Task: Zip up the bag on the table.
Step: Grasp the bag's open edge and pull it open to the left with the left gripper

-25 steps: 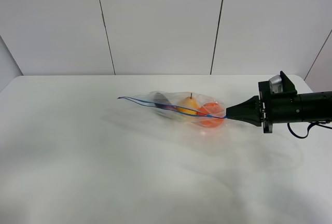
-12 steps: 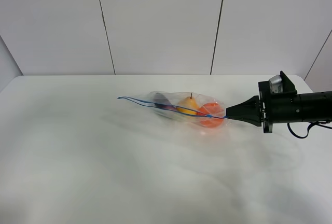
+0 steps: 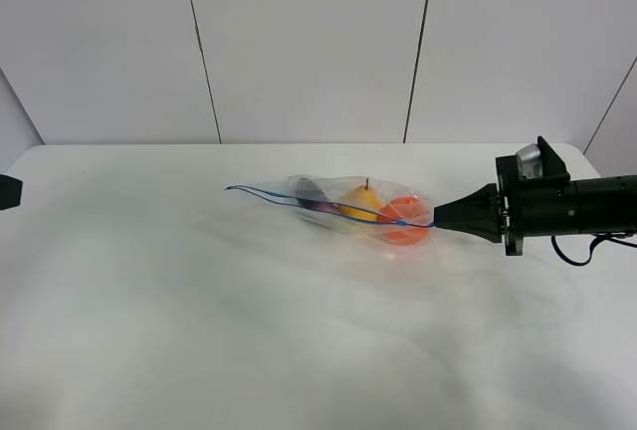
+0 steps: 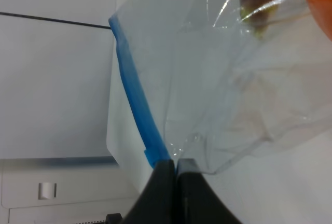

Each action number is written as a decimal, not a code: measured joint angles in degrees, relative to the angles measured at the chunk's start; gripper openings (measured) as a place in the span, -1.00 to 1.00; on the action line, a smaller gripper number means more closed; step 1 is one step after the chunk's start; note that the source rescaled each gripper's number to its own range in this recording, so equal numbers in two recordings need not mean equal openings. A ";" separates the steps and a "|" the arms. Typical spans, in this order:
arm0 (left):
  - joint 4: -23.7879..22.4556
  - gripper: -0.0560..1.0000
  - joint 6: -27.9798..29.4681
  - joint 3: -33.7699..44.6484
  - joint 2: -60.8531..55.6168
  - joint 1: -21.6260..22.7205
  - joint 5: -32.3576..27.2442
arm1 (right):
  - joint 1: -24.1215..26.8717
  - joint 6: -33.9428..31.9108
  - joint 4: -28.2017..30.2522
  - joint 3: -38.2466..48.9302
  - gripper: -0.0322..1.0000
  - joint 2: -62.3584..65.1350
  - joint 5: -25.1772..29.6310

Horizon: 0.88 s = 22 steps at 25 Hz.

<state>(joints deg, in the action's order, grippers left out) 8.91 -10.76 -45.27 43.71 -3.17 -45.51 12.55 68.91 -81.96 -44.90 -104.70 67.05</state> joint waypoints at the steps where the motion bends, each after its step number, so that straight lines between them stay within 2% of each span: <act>1: 0.12 0.91 -0.43 0.00 0.00 -1.97 0.00 | 0.00 0.00 0.00 0.00 -0.94 0.00 0.00; 8: 0.78 0.91 -4.75 0.00 0.00 -21.45 0.26 | 0.00 0.00 0.00 0.00 -0.94 0.00 0.00; 11: 1.15 0.91 -5.14 0.00 0.00 -26.88 2.22 | 0.00 0.00 0.00 0.00 -0.94 0.00 -0.11; 14: 1.27 0.91 -5.08 0.00 0.02 -29.13 4.61 | 0.00 0.00 0.11 0.00 -0.94 0.00 -0.11; 18: 2.17 0.91 -5.43 -0.05 2.70 -29.31 6.13 | 0.00 0.00 0.21 0.00 -0.94 0.00 -0.15; 22: 8.37 0.91 -10.68 -0.11 9.96 -29.31 8.74 | 0.00 0.00 0.28 0.00 -0.94 0.00 -0.15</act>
<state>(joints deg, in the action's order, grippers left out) 17.28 -21.44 -45.38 53.67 -32.49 -36.77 12.55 68.91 -81.68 -44.90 -104.70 66.91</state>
